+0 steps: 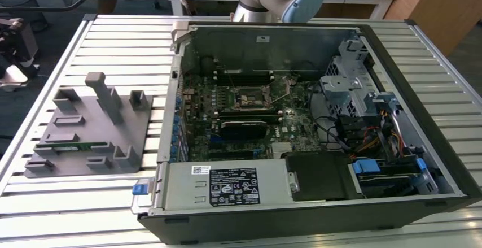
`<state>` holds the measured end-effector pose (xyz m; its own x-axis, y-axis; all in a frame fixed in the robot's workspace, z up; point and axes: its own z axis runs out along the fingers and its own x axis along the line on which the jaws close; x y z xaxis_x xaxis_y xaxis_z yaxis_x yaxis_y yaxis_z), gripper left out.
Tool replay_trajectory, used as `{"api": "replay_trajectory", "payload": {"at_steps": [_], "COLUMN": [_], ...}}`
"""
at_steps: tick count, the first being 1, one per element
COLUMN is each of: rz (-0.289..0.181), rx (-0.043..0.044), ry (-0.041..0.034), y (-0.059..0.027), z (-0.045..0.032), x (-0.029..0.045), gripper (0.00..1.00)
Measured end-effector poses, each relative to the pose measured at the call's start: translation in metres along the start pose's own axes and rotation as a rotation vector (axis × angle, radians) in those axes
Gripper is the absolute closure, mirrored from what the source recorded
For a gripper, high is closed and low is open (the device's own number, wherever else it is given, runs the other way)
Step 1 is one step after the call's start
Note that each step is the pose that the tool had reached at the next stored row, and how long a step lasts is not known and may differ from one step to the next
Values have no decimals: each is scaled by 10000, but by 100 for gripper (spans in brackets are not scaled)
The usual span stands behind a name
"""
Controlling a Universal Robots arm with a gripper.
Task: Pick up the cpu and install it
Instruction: 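Pick up the cpu and move it towards the insertion slot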
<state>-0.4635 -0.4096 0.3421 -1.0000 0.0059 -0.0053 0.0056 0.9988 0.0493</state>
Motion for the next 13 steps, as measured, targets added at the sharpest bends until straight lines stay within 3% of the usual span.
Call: {"api": "replay_trajectory", "payload": {"at_steps": [13], "rz": [-1], "rx": [-1], "ry": [0], "y": [44], "z": [-228], "x": [-1], "gripper": [47]}}
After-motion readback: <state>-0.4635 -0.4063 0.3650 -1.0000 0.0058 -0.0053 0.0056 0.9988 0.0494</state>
